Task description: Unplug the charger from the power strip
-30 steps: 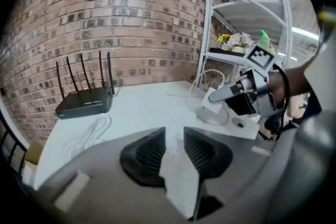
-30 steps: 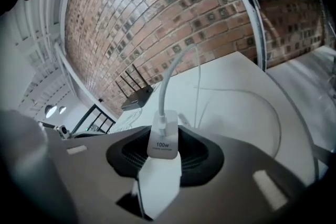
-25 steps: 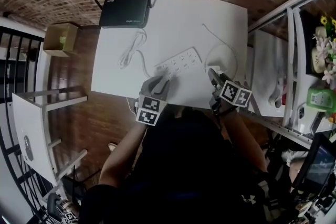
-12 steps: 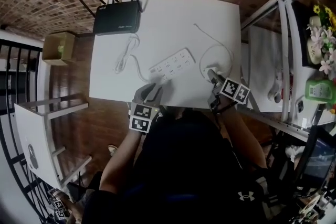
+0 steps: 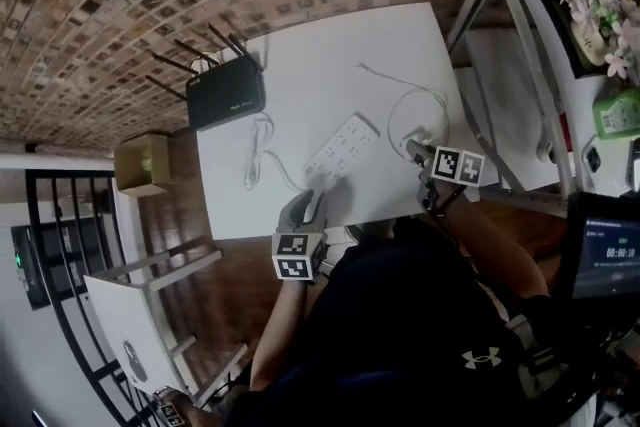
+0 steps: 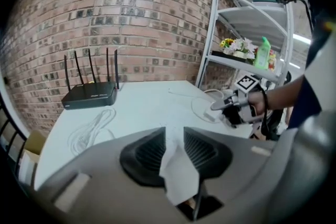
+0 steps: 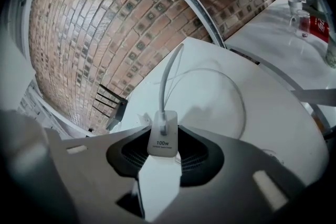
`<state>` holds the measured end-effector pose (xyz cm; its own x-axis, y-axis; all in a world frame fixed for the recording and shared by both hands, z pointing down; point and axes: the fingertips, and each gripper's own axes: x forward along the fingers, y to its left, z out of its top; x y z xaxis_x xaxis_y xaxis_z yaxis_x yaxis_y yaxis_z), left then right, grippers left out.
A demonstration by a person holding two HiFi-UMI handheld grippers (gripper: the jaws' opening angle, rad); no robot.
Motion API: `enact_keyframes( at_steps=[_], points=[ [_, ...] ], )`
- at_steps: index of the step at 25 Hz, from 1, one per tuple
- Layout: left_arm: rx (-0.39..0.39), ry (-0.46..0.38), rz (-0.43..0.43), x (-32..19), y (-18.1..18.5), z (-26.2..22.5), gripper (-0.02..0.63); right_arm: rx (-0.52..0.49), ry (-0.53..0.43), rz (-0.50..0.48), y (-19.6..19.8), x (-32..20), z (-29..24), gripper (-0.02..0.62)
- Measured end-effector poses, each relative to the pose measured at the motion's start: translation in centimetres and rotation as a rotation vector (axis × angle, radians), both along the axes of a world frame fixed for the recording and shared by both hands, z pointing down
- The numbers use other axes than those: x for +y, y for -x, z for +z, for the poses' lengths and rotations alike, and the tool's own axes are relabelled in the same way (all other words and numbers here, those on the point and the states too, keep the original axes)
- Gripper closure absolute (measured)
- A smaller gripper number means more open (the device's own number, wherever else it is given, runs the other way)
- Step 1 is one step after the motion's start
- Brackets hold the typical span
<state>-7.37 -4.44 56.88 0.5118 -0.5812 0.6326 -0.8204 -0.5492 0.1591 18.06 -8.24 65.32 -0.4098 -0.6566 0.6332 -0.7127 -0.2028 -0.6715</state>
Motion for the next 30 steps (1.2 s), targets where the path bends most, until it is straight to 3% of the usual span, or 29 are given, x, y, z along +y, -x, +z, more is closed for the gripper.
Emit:
enact_keyframes(
  at_steps=[6, 18, 23, 30],
  points=[
    [-0.032, -0.008, 0.026, -0.9, 0.0, 0.2, 0.499, -0.043, -0.044, 0.007, 0.6, -1.4, 0.3, 0.453],
    [-0.008, -0.01, 0.022, -1.5, -0.8, -0.2, 0.5, -0.037, -0.035, -0.036, 1.1, -1.4, 0.7, 0.449],
    [-0.006, -0.017, 0.022, -1.8, -0.8, -0.2, 0.5, 0.003, -0.012, -0.034, 0.5, -1.2, 1.2, 0.359],
    [-0.008, -0.017, 0.04, -1.8, -1.3, -0.4, 0.5, 0.077, 0.02, -0.048, 0.1, -0.6, 1.4, 0.324]
  ],
)
